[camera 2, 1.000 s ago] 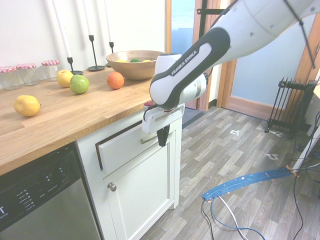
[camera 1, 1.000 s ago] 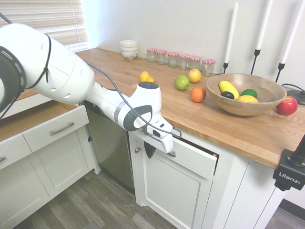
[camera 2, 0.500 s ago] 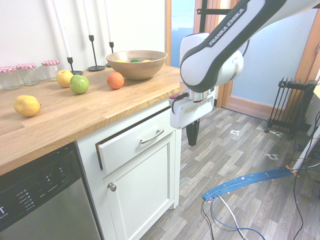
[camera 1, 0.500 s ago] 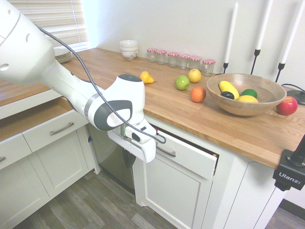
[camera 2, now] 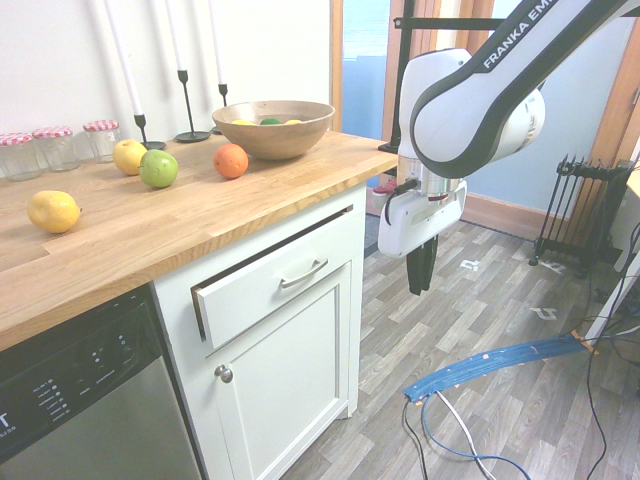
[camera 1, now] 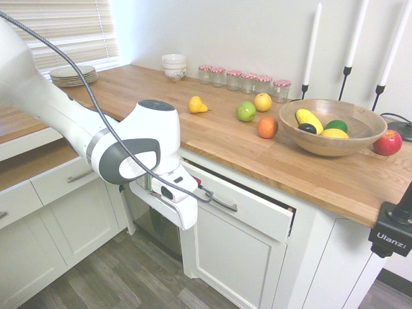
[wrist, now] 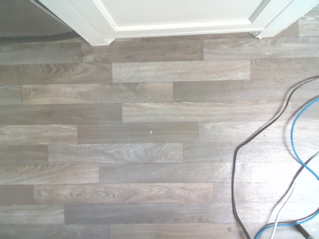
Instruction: Close the drawer
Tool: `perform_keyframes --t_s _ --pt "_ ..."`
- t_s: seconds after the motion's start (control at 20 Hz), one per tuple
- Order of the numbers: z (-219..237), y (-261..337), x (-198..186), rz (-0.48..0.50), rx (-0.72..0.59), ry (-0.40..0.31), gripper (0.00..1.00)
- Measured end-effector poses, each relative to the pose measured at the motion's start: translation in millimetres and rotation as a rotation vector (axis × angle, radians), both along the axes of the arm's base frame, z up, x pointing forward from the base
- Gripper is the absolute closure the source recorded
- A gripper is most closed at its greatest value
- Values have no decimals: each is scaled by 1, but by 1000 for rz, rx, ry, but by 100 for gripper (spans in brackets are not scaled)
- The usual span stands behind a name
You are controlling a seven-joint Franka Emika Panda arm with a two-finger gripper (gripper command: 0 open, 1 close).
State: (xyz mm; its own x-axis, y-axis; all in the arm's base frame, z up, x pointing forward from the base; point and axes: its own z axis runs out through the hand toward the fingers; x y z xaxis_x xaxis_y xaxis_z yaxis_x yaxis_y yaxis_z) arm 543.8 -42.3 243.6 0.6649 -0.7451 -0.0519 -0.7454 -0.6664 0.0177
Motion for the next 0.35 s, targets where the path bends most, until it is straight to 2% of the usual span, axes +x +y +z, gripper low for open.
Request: perform_keyframes --t_s 0.35 --pt "2 0 -1 10 -7 -2 0"
